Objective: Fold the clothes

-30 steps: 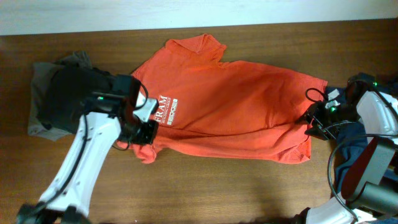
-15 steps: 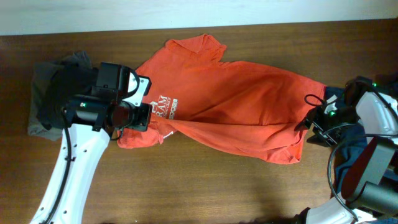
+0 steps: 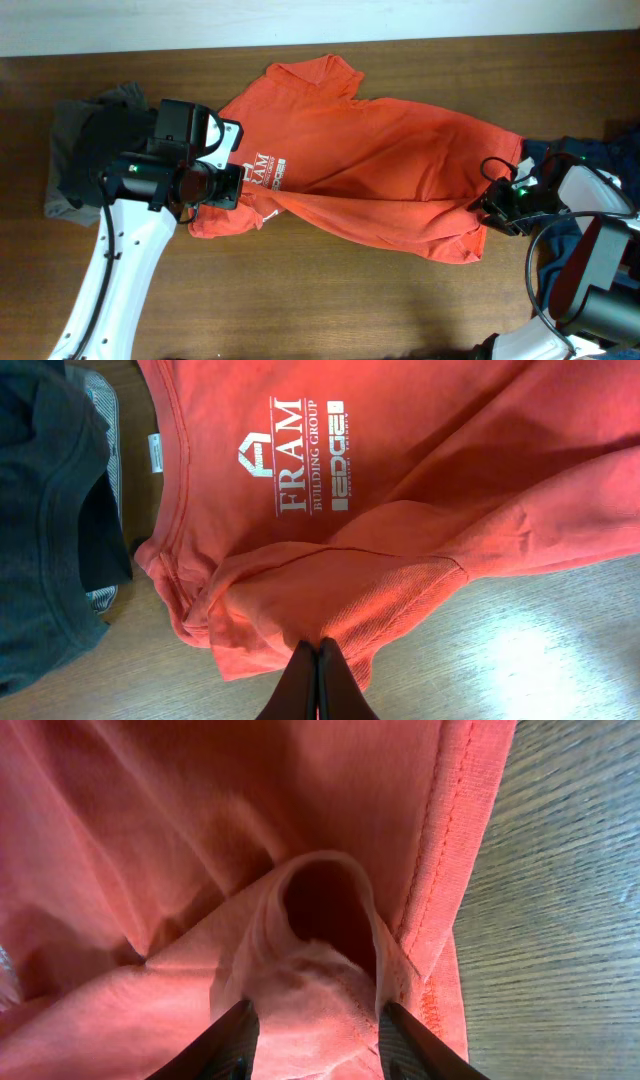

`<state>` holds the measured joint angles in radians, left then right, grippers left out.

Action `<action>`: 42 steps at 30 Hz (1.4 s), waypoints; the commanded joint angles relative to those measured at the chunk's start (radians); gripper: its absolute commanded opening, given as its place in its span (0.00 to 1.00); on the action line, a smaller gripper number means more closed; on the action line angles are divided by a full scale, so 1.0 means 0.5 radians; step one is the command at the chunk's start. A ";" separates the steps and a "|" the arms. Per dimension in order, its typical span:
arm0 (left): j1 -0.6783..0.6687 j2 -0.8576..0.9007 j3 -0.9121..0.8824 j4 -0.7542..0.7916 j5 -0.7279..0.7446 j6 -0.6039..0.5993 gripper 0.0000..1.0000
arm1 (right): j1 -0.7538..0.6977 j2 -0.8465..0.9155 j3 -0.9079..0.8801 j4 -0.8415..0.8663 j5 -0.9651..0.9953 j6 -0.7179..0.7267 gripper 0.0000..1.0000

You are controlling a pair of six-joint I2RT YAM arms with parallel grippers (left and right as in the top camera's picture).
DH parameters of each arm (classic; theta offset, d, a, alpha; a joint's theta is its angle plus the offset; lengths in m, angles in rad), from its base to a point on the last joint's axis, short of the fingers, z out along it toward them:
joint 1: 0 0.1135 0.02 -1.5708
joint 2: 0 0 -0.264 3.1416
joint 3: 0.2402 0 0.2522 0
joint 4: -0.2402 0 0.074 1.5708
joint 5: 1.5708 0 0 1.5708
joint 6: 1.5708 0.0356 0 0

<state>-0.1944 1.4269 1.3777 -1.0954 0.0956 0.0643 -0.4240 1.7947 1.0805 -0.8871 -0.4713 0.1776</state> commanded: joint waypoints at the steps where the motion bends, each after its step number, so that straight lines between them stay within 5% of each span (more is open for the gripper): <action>1: 0.002 -0.014 0.025 0.007 -0.027 0.031 0.00 | -0.002 -0.008 -0.053 0.085 0.069 -0.063 0.45; 8: 0.002 -0.014 0.025 0.006 -0.028 0.031 0.00 | -0.002 -0.008 -0.213 0.277 -0.252 -0.284 0.43; 11: 0.002 -0.014 0.025 0.006 -0.028 0.031 0.00 | -0.014 -0.040 -0.180 0.160 -0.367 -0.416 0.23; 18: 0.002 -0.014 0.025 0.006 -0.029 0.032 0.00 | -0.019 -0.211 0.098 -0.235 -0.112 -0.391 0.12; 24: 0.002 -0.014 0.025 0.014 -0.029 0.032 0.00 | 0.010 -0.191 0.116 -0.180 -0.013 -0.392 0.15; 31: 0.002 -0.014 0.025 0.021 -0.029 0.032 0.00 | 0.052 -0.053 -0.057 0.125 -0.089 -0.391 0.39; 42: 0.002 -0.014 0.025 0.022 -0.029 0.033 0.00 | 0.053 -0.038 -0.364 0.491 -0.107 -0.340 0.40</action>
<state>-0.1944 1.4269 1.3777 -1.0882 0.0921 0.0643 -0.4038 1.7691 0.9443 -0.6899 -0.5030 -0.0025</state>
